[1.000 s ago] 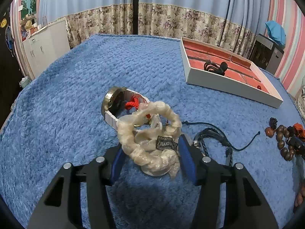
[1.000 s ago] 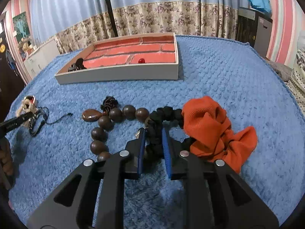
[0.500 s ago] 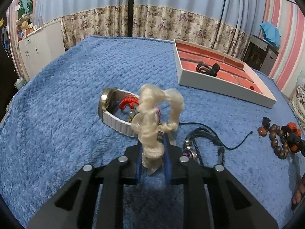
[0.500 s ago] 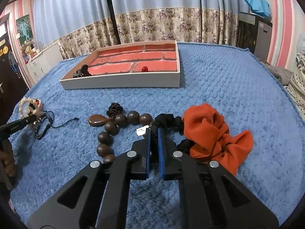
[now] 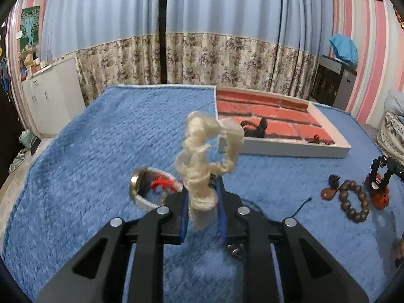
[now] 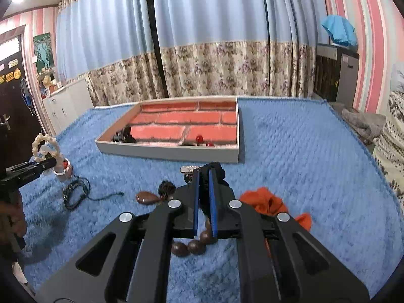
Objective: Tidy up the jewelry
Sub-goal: 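Carry both hair ties into the tray and open both tools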
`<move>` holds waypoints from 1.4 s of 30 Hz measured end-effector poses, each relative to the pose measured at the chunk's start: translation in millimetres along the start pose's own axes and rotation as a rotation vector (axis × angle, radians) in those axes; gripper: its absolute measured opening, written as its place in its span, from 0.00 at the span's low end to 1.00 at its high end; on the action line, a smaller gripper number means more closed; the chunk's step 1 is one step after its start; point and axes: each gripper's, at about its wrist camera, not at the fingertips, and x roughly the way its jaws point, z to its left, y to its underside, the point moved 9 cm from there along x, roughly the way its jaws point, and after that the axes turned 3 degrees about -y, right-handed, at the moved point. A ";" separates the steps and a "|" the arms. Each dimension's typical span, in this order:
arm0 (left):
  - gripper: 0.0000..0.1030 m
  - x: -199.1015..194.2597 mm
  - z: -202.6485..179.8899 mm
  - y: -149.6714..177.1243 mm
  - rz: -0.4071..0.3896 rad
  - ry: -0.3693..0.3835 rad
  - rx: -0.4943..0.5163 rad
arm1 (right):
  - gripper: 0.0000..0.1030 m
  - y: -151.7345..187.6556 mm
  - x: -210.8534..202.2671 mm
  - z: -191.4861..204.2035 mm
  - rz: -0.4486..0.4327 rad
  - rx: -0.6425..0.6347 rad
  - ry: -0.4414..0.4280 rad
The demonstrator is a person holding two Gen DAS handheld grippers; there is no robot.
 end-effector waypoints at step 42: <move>0.19 119.5 -87.8 -104.6 -0.137 0.109 0.034 | 0.08 -96.1 158.2 3.1 -0.050 -0.057 0.017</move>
